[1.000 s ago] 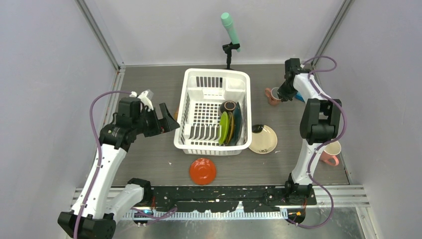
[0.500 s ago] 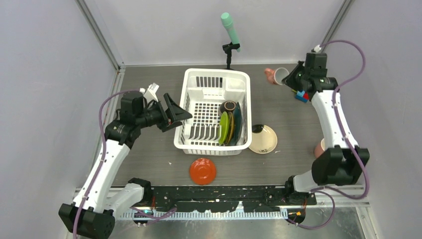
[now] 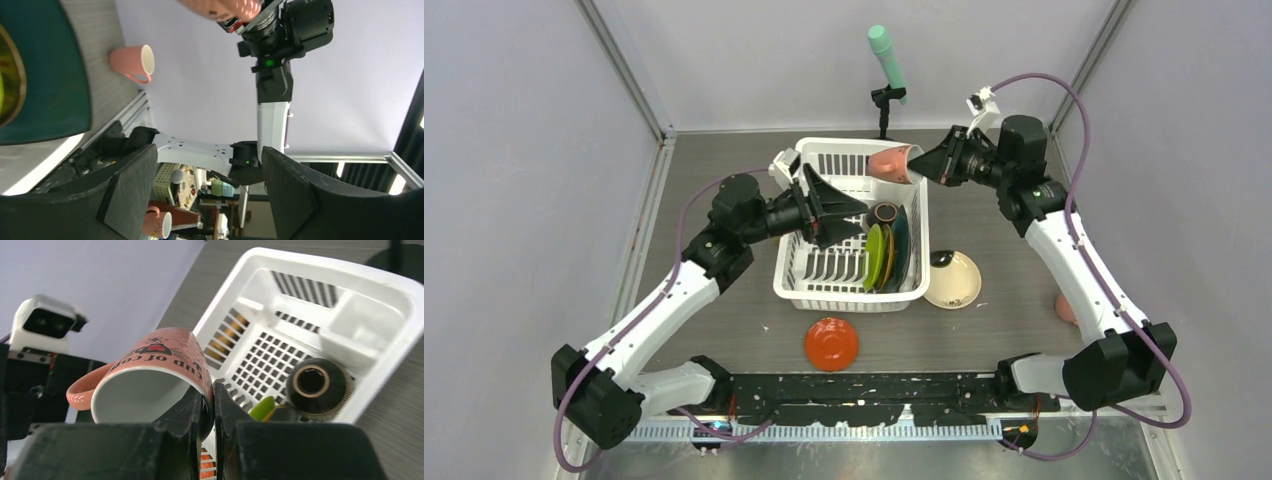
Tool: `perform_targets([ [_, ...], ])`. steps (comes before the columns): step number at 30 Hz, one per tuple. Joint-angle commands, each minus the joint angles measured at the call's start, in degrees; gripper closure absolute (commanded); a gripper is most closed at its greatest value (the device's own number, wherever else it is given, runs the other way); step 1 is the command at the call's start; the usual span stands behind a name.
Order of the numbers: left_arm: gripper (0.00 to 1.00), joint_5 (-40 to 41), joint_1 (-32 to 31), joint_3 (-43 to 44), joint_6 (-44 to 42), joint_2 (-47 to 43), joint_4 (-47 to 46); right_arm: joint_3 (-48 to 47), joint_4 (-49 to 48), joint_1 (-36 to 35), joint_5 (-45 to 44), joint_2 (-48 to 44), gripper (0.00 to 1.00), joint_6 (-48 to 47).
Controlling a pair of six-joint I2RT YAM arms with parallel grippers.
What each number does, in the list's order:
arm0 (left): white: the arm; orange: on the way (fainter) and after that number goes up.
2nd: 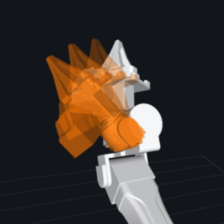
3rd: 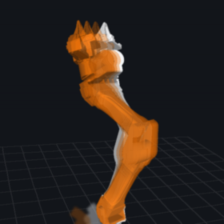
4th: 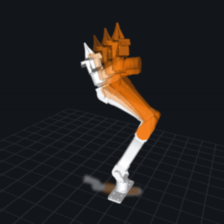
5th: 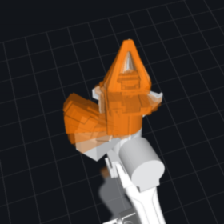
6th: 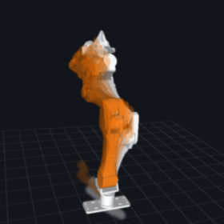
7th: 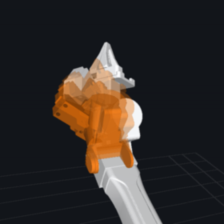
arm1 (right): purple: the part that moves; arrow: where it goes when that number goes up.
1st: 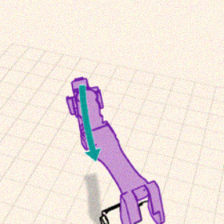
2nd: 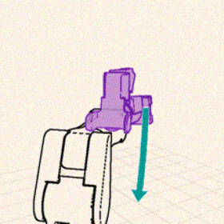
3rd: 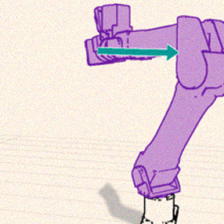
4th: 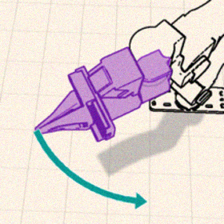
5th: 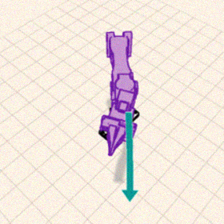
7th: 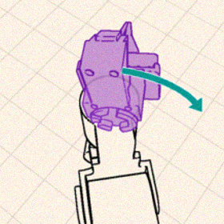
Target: Load the mixed dishes into the dish rack
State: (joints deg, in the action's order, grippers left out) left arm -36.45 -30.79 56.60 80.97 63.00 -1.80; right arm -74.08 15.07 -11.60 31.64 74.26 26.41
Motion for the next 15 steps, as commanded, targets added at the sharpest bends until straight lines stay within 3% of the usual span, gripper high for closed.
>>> perform_targets([
  [1, 0.21, 2.8, -3.8, 3.0, 7.6, 2.5, -12.3, 0.5, -14.3, -2.6, 8.9, -2.4, 1.0, -0.2],
  [7, 0.18, 5.8, -5.6, 1.7, 10.6, 3.3, -16.2, 2.5, -17.6, -4.9, 11.4, -3.3, 1.0, -2.0],
  [12, 0.19, 7.3, -6.1, -1.3, 17.6, 4.3, -26.8, 4.4, -19.3, -5.8, 12.9, -4.5, 1.0, -3.1],
  [15, 0.21, 7.4, -6.5, -1.0, 17.6, 4.8, -25.9, 5.1, -19.6, -6.2, 12.6, -5.2, 1.0, -3.7],
])
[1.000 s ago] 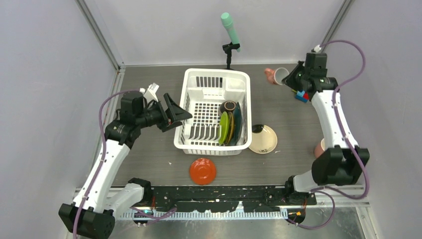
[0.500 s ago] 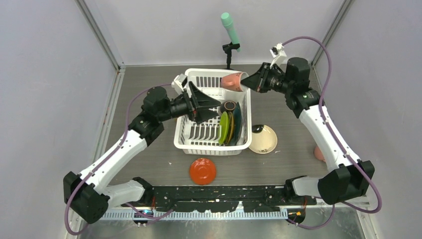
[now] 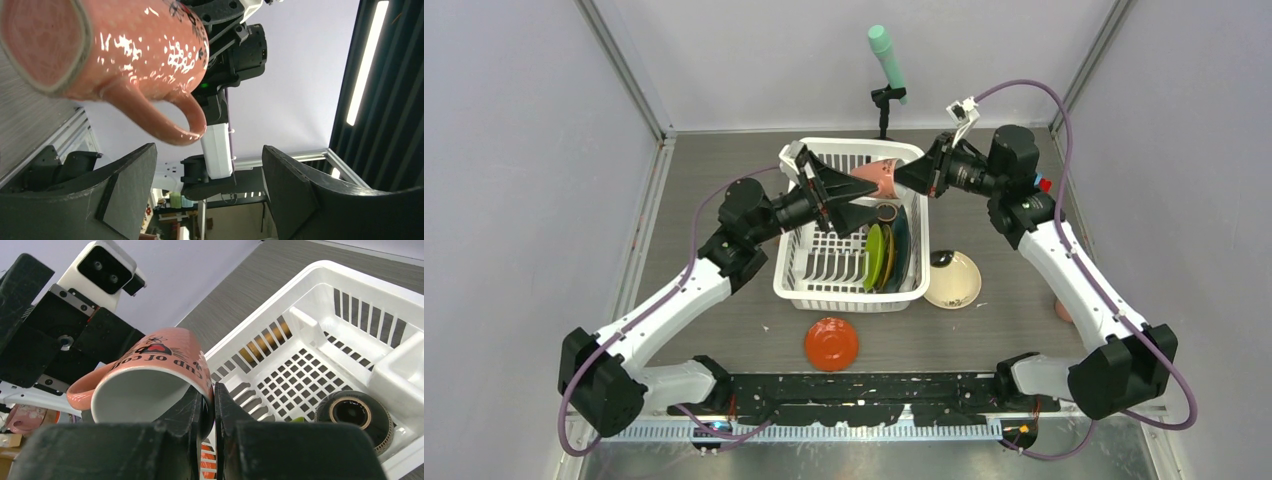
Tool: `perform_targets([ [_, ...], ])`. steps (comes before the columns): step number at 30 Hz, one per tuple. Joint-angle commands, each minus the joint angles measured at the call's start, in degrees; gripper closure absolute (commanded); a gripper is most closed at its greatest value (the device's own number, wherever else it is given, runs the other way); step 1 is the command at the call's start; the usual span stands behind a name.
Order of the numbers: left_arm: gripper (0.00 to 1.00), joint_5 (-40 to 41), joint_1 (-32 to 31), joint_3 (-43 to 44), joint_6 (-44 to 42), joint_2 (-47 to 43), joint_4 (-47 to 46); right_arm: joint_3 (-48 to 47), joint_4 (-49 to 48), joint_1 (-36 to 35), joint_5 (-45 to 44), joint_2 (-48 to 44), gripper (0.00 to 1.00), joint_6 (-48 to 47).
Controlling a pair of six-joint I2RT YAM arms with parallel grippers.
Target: Load the mixed dishes into the dish rack
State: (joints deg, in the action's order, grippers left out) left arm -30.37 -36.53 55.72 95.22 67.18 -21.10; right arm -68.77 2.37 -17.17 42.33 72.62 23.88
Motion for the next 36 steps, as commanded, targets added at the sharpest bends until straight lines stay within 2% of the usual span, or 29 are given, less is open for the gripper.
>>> perform_targets([
  [1, 0.22, 1.4, -0.9, -0.1, 3.3, 0.9, -6.0, -0.3, -6.8, -0.8, 1.8, -3.6, 1.0, -1.3],
  [14, 0.53, 3.3, -2.3, -1.1, 3.6, 3.6, -4.0, 0.2, -6.1, -2.4, 3.6, -5.0, 1.0, -6.0],
  [19, 0.5, 3.7, -2.3, -2.8, 6.1, 3.2, -4.9, 2.8, -7.8, -2.5, 4.6, -6.7, 1.0, -9.1],
  [22, 0.51, 3.2, -2.4, -4.5, 9.5, 3.7, -8.9, 5.3, -10.4, -2.8, 6.4, -8.1, 1.0, -12.2],
  [26, 0.52, 1.6, -2.4, -4.3, 10.4, 4.3, -8.8, 6.8, -13.7, -3.3, 9.3, -8.4, 1.0, -15.6],
  [30, 0.69, 1.8, -2.3, -4.0, 10.1, 3.4, -7.7, 7.2, -13.4, -4.2, 9.6, -8.1, 1.0, -18.8],
  [33, 0.99, 1.8, -2.3, -3.3, 7.7, 2.9, -6.3, 7.8, -13.5, -4.6, 9.4, -8.0, 1.0, -20.2],
  [35, 1.0, 3.2, -2.3, -2.9, 4.9, 1.9, -2.7, 7.7, -13.3, -4.7, 8.3, -7.9, 0.91, -19.9],
  [36, 1.0, 3.8, -2.2, -2.2, 2.8, 1.4, -0.7, 7.7, -12.7, -4.7, 6.8, -7.8, 0.82, -19.6],
])
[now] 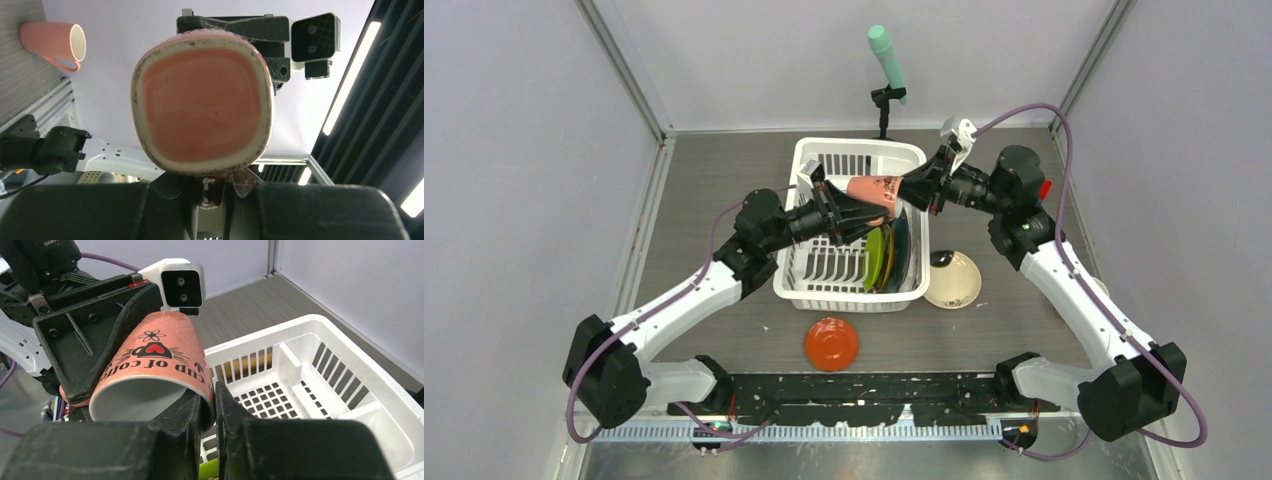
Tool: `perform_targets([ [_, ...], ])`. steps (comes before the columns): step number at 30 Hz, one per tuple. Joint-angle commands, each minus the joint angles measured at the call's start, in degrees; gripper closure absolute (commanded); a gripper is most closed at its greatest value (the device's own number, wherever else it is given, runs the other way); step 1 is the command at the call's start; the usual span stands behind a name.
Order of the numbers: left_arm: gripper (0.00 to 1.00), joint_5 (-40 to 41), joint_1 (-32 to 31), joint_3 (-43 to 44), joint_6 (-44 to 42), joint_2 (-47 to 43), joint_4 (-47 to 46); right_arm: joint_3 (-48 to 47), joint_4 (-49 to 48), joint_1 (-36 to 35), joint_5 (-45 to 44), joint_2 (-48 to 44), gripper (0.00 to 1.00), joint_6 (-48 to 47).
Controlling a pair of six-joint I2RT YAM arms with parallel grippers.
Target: Load the mixed dishes into the dish rack
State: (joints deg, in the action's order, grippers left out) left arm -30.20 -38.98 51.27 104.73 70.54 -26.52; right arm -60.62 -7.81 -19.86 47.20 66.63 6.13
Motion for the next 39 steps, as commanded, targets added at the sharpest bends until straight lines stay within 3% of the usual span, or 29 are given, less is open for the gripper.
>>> perform_targets([
  [1, 1.0, 4.5, 0.5, 3.0, -8.7, -2.4, 7.0, -0.7, -2.2, -2.0, -0.2, -1.6, 0.7, -1.6],
  [2, 1.0, 5.2, 0.8, 4.1, -11.5, -2.7, 9.7, -0.8, -1.4, -2.0, -2.1, -1.6, 0.56, -0.7],
  [3, 1.0, 6.1, 1.1, 5.4, -14.7, -3.0, 13.2, -1.1, -0.4, -2.0, -6.2, -1.4, 0.24, 0.1],
  [5, 1.0, 8.2, 1.7, 9.9, -21.8, -3.0, 20.1, -1.9, 2.1, -1.9, -9.3, -0.9, 0.07, 0.8],
  [7, 1.0, 11.7, 1.9, 14.5, -31.1, -2.4, 28.8, -2.3, 3.6, -1.7, -10.5, -0.7, 0.03, 0.6],
  [12, 1.0, 23.3, 1.9, 23.9, -52.4, 1.0, 44.6, -0.8, 3.3, -0.7, -17.1, -1.4, 0.0, 2.4],
  [15, 1.0, 29.3, 1.9, 28.2, -62.9, 5.3, 49.0, 0.4, 2.8, 0.3, -25.1, -1.9, 0.0, 4.8],
  [20, 1.0, 35.6, 1.7, 35.2, -76.4, 16.4, 51.9, 1.8, 2.0, 2.0, -30.8, -3.3, 0.0, 7.8],
  [26, 1.0, 38.5, 1.7, 37.4, -82.4, 26.4, 46.5, 0.3, 7.0, 4.0, -42.4, -4.2, 0.04, 12.0],
  [34, 1.0, 43.2, 1.7, 46.4, -90.6, 39.5, 50.5, 1.6, 7.4, 7.0, -42.6, -7.0, 0.06, 14.8],
  [39, 1.0, 45.5, 1.9, 51.0, -91.5, 45.4, 50.4, 1.7, 7.3, 7.2, -40.5, -7.2, 0.06, 14.8],
])
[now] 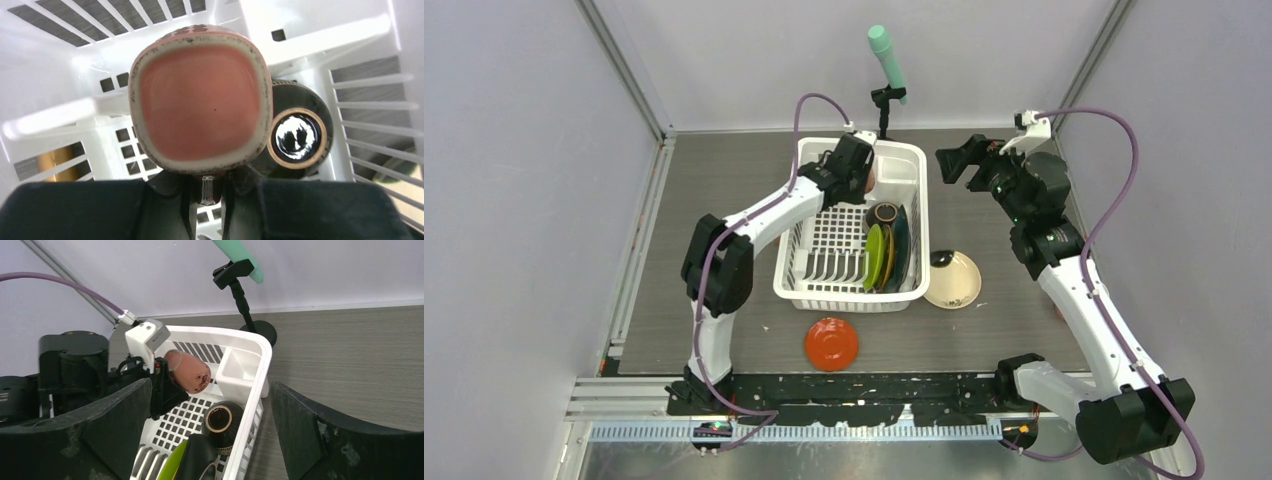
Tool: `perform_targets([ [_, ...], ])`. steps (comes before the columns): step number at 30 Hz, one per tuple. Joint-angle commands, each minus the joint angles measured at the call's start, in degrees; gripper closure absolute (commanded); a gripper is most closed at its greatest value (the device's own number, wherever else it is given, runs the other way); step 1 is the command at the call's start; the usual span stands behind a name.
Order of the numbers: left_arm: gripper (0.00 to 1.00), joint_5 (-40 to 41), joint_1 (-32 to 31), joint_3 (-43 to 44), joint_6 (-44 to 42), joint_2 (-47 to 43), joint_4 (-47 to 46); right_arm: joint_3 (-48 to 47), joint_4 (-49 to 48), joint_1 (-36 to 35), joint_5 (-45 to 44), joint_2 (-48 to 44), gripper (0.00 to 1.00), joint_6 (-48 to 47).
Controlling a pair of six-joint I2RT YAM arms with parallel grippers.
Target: Load the mixed dishes into the dish rack
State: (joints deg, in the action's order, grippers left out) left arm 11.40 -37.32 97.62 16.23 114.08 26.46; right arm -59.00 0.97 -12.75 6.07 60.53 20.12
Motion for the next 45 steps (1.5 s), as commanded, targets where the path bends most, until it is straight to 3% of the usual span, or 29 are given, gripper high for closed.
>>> perform_targets([
  [1, 1.0, 5.1, 0.2, 5.3, -2.9, 2.9, -2.4, 0.1, -1.5, 0.2, 0.9, -1.1, 0.06, 0.7],
  [13, 1.0, 8.3, 1.9, 9.6, -3.4, 10.2, -5.1, 1.0, -2.3, 0.5, 2.1, -0.5, 0.09, 0.3],
  [18, 1.0, 5.3, 3.0, 9.9, -3.3, 11.6, -6.7, 1.0, -2.3, 0.5, 2.9, -0.5, 0.1, 0.4],
  [30, 0.89, -0.4, 4.5, 11.2, -5.5, 14.1, -7.3, 1.0, -2.7, 0.6, 3.0, 0.4, 0.1, 0.3],
  [32, 0.84, -2.0, 4.6, 11.8, -7.1, 14.4, -6.7, 1.1, -2.7, 0.6, 3.1, 0.4, 0.1, 0.3],
  [40, 0.42, -1.2, 4.6, 13.6, -10.8, 14.2, -3.8, 1.0, -2.9, 0.8, 3.5, 0.8, 0.1, 0.3],
  [45, 0.4, 3.6, 4.6, 13.9, -13.1, 13.8, -3.3, 0.7, -2.9, 0.9, 4.2, 1.0, 0.1, 0.6],
])
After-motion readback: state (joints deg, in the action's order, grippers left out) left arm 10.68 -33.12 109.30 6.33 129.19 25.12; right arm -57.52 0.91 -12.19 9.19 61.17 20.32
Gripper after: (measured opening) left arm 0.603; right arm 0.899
